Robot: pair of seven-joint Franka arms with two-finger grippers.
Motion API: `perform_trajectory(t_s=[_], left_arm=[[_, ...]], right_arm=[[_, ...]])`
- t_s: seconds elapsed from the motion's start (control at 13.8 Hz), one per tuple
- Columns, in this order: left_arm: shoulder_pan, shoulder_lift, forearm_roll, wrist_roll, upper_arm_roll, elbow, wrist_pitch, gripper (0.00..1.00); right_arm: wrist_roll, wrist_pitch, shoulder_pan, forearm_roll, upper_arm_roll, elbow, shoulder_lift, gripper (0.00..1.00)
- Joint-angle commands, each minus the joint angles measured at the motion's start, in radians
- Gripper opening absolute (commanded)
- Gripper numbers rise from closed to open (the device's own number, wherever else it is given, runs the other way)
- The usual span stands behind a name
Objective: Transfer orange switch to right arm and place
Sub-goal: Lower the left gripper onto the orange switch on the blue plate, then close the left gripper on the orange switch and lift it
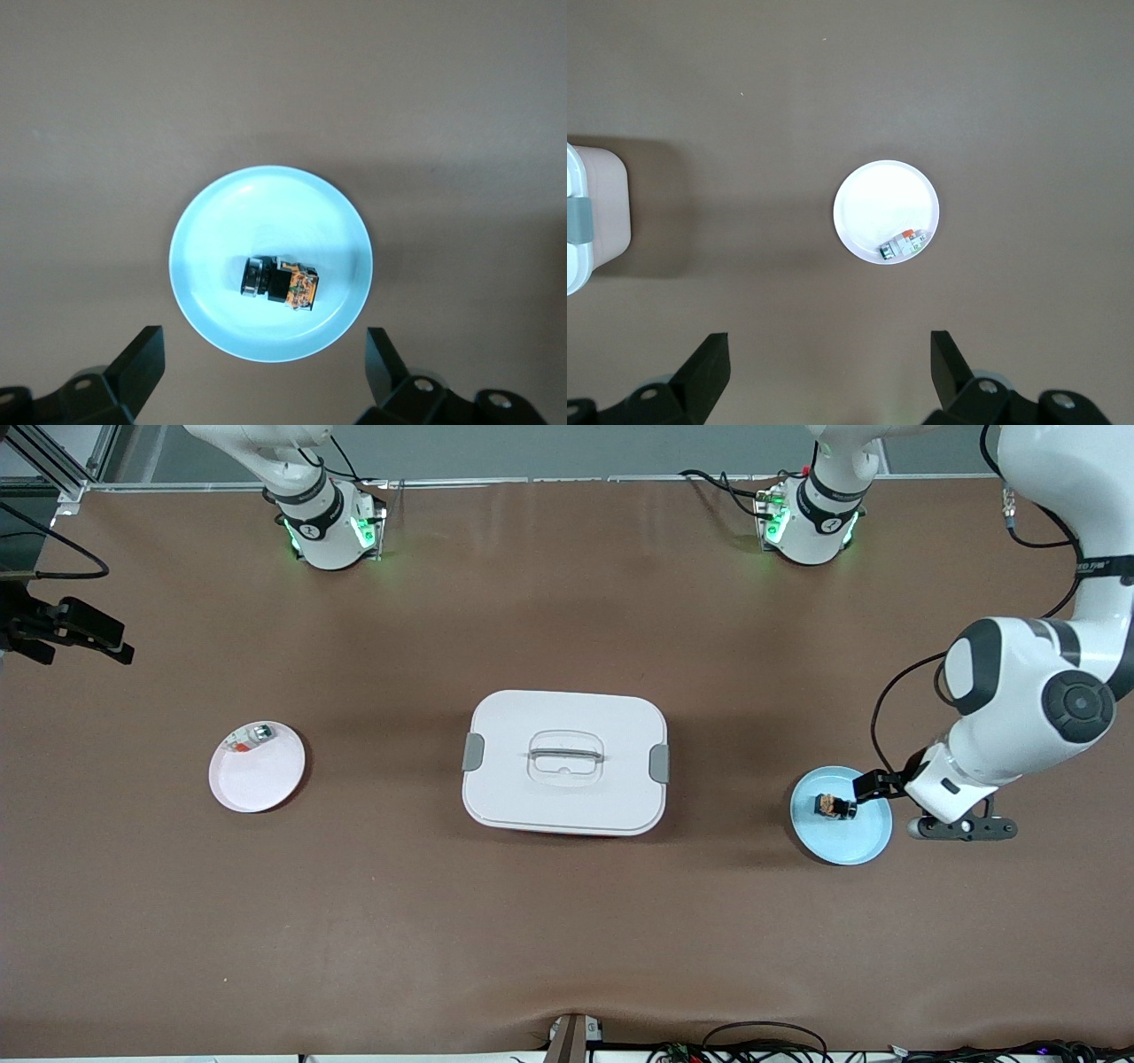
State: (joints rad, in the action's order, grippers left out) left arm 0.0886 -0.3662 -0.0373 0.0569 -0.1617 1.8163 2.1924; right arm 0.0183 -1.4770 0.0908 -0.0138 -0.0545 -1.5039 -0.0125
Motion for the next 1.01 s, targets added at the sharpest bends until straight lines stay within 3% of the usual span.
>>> perform_trajectory(t_s=[0.0, 0.22, 0.43, 0.94], left_arm=[[-0.004, -0.023, -0.009, -0.017, 0.001, 0.037, 0.065, 1.0], [-0.007, -0.042, -0.012, -0.026, 0.001, 0.112, 0.193, 1.0], [-0.003, -0.079, -0.101, -0.037, -0.001, 0.15, 0.277, 1.0], [-0.003, -0.154, -0.104, -0.039, -0.001, 0.161, 0.329, 1.0]], right_arm=[[-0.003, 0.012, 0.009, 0.008, -0.007, 0.022, -0.009, 1.0], [-0.003, 0.015, 0.006, 0.008, -0.007, 0.021, -0.009, 1.0], [-0.001, 0.015, 0.004, 0.008, -0.007, 0.022, -0.009, 1.0], [-0.001, 0.015, 0.007, 0.008, -0.007, 0.021, -0.009, 1.0]])
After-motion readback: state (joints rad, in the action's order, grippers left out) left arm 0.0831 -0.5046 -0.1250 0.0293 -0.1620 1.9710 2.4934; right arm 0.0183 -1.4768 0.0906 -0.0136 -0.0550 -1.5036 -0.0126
